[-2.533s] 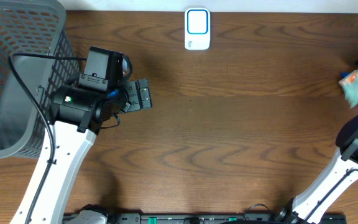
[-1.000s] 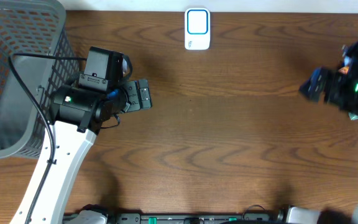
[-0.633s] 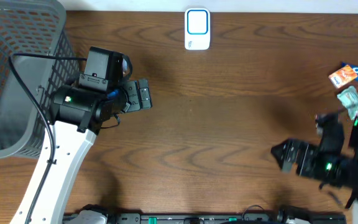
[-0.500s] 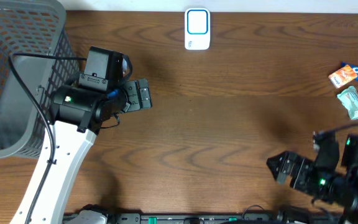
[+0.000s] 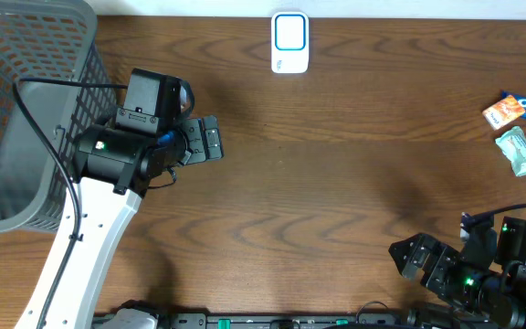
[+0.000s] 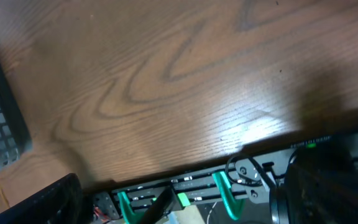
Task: Scan the item barcode
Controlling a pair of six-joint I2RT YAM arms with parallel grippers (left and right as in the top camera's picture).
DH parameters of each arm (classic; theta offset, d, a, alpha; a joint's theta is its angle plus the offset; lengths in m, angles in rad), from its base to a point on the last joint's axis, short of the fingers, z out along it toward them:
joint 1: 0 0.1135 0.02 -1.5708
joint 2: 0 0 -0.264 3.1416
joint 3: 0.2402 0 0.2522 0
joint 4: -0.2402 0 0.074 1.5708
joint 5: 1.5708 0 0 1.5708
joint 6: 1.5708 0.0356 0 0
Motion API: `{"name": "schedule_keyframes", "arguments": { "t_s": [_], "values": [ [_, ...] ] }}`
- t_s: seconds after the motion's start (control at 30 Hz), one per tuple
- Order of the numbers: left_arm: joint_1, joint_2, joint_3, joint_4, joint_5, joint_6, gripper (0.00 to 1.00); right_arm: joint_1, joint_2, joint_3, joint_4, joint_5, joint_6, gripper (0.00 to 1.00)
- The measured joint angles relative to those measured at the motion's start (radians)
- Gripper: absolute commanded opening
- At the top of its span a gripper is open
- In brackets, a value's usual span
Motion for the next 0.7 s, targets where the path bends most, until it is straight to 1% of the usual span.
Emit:
{"name": "schedule_keyframes", "arguments": {
  "t_s": [0.13,0.23,0.43,0.53,0.7],
  "values": [
    [0.000,0.000,0.000,0.000,0.000,0.000,0.98,0.000,0.000,-0.010,0.029,-0.002,-0.051,0.99],
    [0.000,0.000,0.000,0.000,0.000,0.000,0.98,0.000,-0.014,-0.039,0.110,-0.030,-0.115,0.99],
    [0.000,0.000,0.000,0.000,0.000,0.000,0.98,0.000,-0.151,-0.201,0.360,-0.135,-0.265,0.99],
    [0.000,0.000,0.000,0.000,0.000,0.000,0.98,0.011,-0.241,-0.299,0.471,-0.163,-0.298,0.99],
    [0.000,0.000,0.000,0.001,0.000,0.000,0.98,0.080,-0.381,-0.450,0.748,-0.183,-0.325,0.99]
  ]
}}
